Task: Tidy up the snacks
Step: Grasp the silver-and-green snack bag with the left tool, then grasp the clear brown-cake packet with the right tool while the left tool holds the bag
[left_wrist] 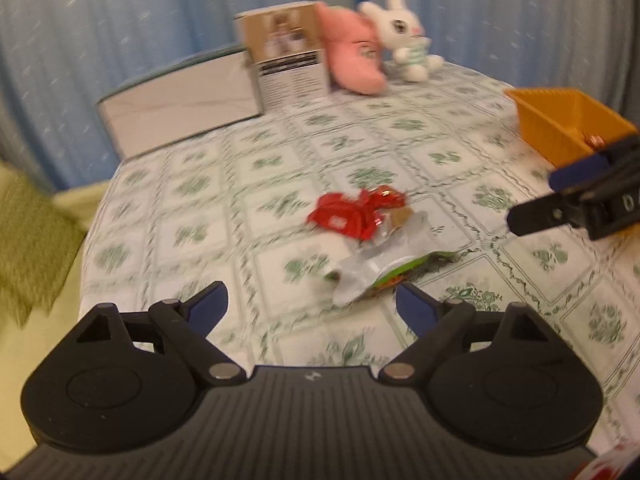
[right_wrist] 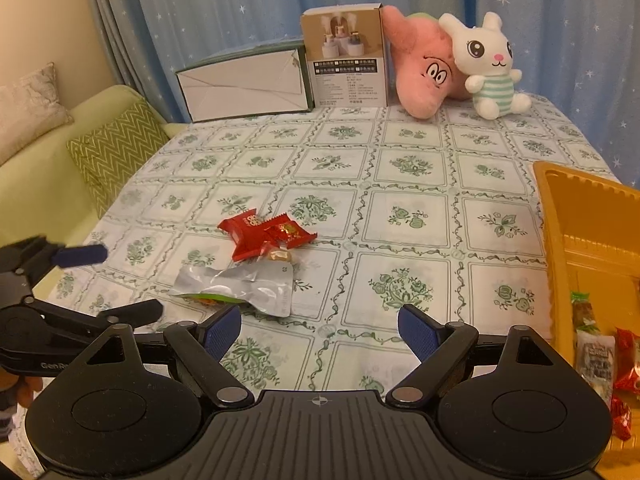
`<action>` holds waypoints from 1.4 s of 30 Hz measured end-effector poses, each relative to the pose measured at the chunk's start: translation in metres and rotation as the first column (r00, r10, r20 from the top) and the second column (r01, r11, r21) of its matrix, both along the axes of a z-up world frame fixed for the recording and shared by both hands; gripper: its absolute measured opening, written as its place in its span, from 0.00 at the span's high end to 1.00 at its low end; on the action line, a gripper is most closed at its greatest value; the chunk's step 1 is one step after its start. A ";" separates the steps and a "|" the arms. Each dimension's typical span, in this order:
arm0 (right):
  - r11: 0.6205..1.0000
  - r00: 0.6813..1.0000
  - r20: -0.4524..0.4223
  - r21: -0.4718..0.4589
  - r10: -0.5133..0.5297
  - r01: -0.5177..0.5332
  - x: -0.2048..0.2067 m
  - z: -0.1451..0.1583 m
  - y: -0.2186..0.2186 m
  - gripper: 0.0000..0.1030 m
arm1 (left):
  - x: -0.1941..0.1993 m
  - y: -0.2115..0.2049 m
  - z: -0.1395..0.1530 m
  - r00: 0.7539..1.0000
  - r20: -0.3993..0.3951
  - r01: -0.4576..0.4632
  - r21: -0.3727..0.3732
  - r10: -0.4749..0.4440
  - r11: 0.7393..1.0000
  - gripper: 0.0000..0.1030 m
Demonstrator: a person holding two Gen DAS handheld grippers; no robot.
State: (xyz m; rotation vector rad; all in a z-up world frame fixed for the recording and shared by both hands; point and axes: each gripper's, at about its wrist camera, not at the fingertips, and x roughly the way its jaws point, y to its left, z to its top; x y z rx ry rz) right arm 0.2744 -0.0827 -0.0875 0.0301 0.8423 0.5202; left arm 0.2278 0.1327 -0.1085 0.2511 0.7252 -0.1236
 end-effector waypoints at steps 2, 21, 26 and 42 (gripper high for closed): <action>1.000 1.000 0.001 0.002 0.001 -0.001 0.004 0.000 0.001 0.16 | 0.007 -0.008 -0.001 0.997 0.011 0.071 0.037 -0.072 0.997 0.13; 0.993 0.991 -0.065 0.011 -0.116 0.117 0.026 -0.008 -0.022 0.16 | 0.044 -0.051 -0.029 0.940 -0.152 0.325 0.117 -0.307 0.938 0.69; 0.995 0.993 -0.059 0.018 -0.101 0.102 0.024 -0.006 -0.018 0.16 | 0.030 -0.034 -0.022 0.957 -0.176 0.239 0.032 -0.229 0.971 0.76; 0.995 0.996 0.013 0.037 0.088 -0.089 0.036 -0.019 0.031 0.32 | 0.028 0.015 -0.010 0.984 -0.134 -0.130 -0.082 0.118 0.988 0.76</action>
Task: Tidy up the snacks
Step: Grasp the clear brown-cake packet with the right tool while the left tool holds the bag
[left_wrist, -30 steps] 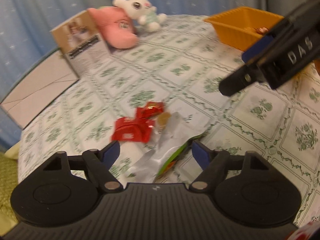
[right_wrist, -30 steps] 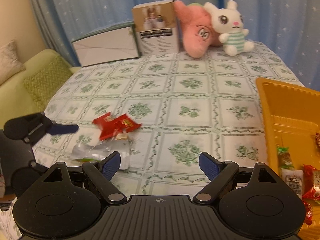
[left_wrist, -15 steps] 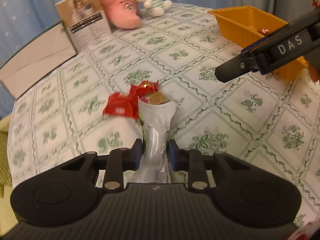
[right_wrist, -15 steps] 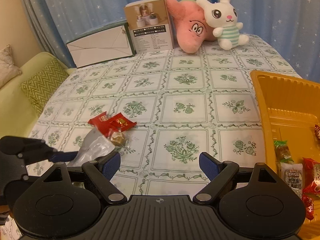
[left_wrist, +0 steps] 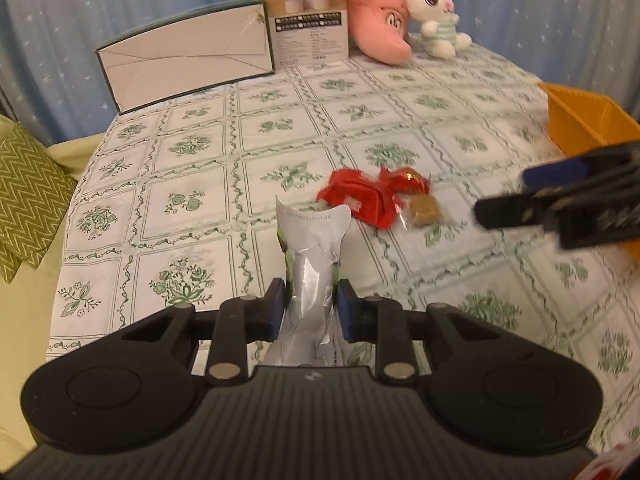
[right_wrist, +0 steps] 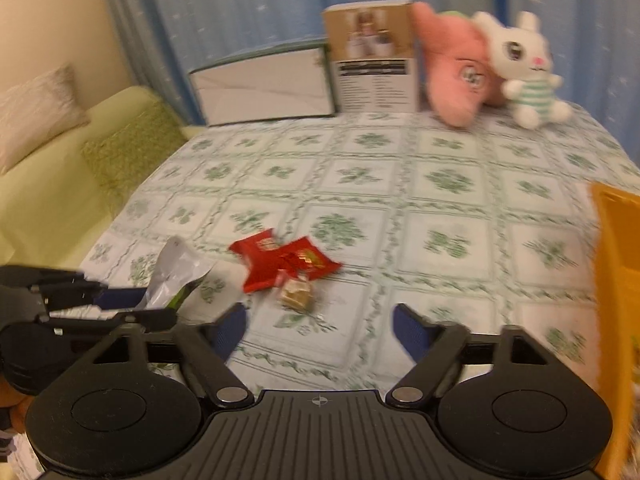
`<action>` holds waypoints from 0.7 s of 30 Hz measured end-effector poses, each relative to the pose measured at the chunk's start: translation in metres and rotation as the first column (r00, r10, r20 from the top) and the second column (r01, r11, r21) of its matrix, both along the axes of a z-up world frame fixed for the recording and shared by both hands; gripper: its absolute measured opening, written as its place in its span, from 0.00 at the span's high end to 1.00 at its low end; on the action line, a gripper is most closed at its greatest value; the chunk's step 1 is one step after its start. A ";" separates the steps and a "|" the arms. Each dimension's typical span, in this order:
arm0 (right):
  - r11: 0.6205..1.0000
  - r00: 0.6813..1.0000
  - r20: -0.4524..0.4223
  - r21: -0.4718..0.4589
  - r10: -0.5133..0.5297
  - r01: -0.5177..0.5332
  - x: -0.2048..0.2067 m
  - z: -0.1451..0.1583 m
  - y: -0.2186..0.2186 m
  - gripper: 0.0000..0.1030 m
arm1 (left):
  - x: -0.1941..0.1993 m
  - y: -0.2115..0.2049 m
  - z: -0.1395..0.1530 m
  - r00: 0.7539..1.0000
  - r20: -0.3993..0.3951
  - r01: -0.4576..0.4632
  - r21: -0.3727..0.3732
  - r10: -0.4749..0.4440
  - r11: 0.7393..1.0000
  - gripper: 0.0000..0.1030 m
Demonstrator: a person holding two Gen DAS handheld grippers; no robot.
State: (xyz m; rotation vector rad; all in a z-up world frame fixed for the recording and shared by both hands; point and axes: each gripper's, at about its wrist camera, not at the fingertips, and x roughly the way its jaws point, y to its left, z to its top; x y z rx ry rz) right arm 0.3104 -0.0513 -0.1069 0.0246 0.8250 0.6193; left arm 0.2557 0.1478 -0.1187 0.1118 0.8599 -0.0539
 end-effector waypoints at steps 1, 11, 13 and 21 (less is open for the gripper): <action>1.000 1.000 0.005 -0.009 0.024 -0.024 0.002 -0.003 0.005 0.34 | 0.001 0.000 0.000 1.000 0.004 -0.005 -0.007 0.005 1.000 0.76; 0.987 0.987 0.045 -0.058 0.155 -0.153 0.028 -0.033 0.025 0.46 | 0.006 0.007 0.000 1.000 0.008 -0.026 -0.071 0.027 0.997 0.76; 0.984 0.984 0.053 -0.065 0.172 -0.168 0.032 -0.036 0.029 0.47 | 0.007 0.008 0.000 1.000 0.008 -0.029 -0.078 0.030 0.997 0.76; 0.968 0.967 0.097 -0.112 0.236 -0.225 0.031 -0.040 0.042 0.63 | 0.009 0.007 -0.002 1.000 0.000 -0.025 -0.097 0.025 0.995 0.76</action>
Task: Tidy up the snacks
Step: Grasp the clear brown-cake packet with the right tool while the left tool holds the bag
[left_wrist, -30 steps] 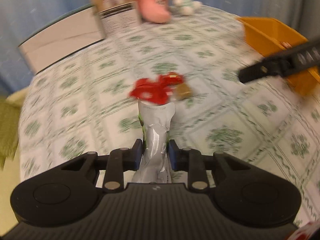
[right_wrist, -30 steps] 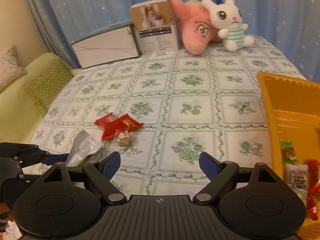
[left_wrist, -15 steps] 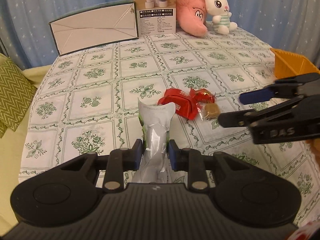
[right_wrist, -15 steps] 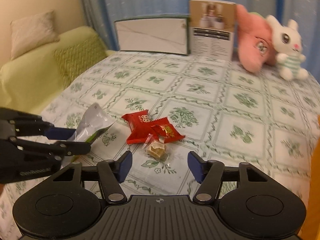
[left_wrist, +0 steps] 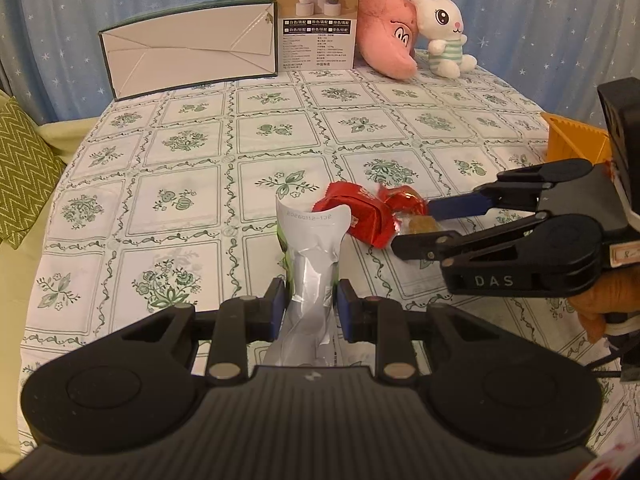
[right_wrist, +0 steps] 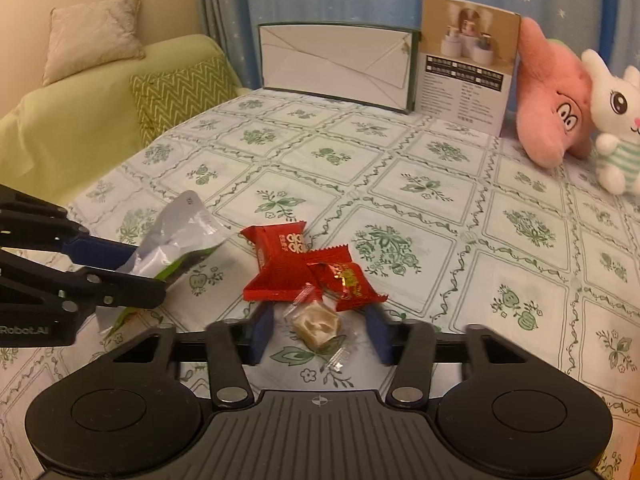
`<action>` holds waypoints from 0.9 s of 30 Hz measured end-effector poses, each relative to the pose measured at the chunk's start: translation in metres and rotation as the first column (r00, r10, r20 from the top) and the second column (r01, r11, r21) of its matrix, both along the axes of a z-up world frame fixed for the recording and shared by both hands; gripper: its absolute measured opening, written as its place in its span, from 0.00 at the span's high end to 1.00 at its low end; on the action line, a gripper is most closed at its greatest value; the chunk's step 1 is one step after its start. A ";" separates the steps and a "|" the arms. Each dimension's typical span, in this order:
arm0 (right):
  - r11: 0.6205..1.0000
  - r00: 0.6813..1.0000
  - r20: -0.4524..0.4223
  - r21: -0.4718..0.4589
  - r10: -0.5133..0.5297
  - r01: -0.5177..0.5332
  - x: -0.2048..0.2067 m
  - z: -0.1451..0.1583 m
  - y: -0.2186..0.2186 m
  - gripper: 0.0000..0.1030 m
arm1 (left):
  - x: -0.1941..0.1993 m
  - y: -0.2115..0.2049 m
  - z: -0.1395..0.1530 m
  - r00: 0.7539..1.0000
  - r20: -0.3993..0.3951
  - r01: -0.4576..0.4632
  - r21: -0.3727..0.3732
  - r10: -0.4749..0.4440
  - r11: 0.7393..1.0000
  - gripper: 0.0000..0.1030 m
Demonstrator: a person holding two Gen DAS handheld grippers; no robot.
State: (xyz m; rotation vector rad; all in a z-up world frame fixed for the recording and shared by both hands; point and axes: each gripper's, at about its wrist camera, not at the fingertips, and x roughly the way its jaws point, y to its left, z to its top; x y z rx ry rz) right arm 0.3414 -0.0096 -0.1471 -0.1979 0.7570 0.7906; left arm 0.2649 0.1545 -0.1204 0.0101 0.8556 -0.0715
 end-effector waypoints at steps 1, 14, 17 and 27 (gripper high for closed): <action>1.000 1.000 -0.003 -0.007 0.006 -0.006 -0.001 0.001 0.001 0.64 | 0.001 0.000 0.000 1.000 -0.002 0.002 -0.001 -0.002 1.000 0.76; 0.999 0.998 -0.055 -0.031 0.020 -0.022 -0.010 0.007 0.001 0.68 | 0.007 -0.010 -0.009 0.999 -0.005 0.046 0.033 -0.046 0.998 0.74; 0.999 0.998 -0.062 -0.035 0.009 -0.011 -0.010 0.007 0.000 0.68 | 0.008 -0.011 -0.010 0.999 -0.001 0.047 0.046 -0.047 0.998 0.74; 0.995 0.995 -0.024 -0.036 0.094 -0.095 -0.016 0.004 -0.007 0.58 | 0.012 -0.013 -0.016 0.998 -0.013 0.060 0.072 -0.059 0.996 0.72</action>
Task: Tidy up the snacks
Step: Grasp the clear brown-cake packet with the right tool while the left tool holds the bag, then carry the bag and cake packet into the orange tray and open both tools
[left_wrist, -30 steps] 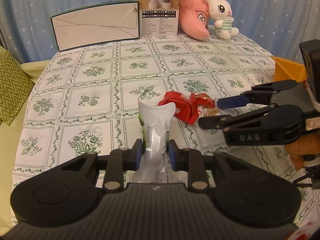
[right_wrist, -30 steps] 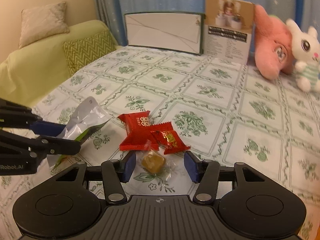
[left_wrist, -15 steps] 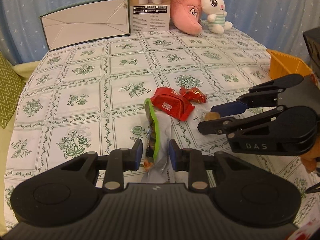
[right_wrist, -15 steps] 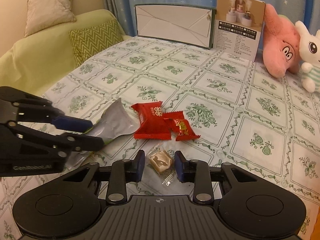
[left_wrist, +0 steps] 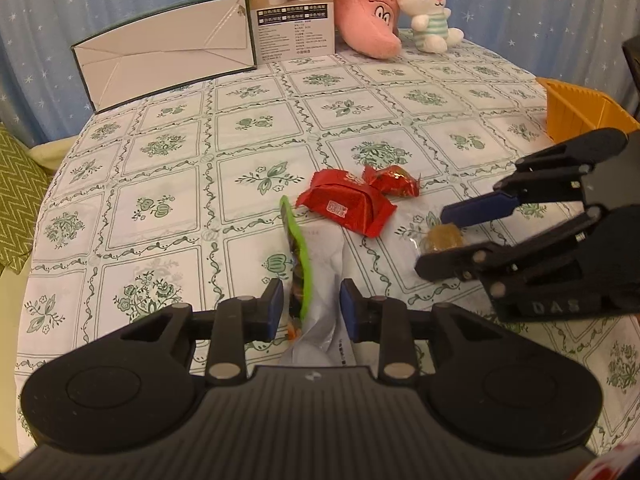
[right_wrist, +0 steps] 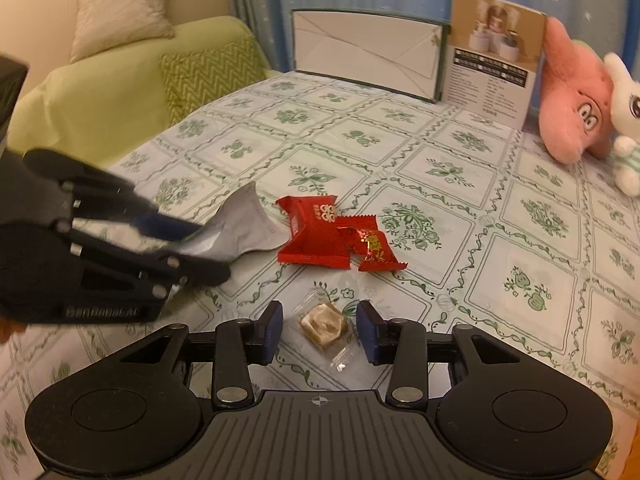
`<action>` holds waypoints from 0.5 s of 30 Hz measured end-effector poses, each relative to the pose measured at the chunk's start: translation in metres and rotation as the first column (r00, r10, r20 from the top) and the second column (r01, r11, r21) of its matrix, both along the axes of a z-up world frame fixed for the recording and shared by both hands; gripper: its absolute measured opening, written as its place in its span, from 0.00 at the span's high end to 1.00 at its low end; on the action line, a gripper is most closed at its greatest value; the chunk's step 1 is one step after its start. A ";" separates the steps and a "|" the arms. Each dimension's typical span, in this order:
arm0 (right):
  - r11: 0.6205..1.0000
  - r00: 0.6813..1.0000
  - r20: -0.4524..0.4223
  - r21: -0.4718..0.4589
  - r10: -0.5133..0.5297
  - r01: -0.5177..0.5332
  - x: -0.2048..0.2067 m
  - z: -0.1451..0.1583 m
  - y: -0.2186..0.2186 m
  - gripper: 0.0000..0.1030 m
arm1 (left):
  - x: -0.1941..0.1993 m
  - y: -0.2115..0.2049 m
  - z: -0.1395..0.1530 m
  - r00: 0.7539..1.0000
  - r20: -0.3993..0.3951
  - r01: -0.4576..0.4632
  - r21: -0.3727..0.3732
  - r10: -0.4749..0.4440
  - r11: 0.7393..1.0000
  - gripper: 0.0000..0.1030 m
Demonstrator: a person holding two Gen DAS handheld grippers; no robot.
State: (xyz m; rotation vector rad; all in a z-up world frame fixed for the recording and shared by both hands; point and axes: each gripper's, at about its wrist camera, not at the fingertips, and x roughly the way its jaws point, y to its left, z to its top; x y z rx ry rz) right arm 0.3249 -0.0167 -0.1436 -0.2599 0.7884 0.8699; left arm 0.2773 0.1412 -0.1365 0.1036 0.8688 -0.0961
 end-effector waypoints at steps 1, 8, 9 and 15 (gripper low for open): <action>1.000 1.000 0.006 -0.011 0.011 -0.011 -0.002 0.000 0.000 0.58 | 0.000 0.001 0.000 1.000 -0.001 -0.002 -0.005 0.002 1.000 0.72; 0.999 0.999 0.015 -0.029 0.034 -0.033 -0.002 0.000 0.000 0.61 | 0.000 0.000 -0.001 1.000 -0.001 -0.003 -0.012 0.003 1.000 0.74; 0.999 1.000 0.015 -0.030 0.024 -0.023 -0.001 0.001 0.000 0.73 | 0.000 0.000 -0.001 1.000 -0.002 -0.001 -0.019 0.001 1.000 0.76; 1.000 1.000 -0.012 -0.020 -0.020 0.020 0.000 0.009 0.000 0.79 | -0.002 -0.002 0.001 1.000 0.002 -0.006 -0.009 0.006 1.000 0.78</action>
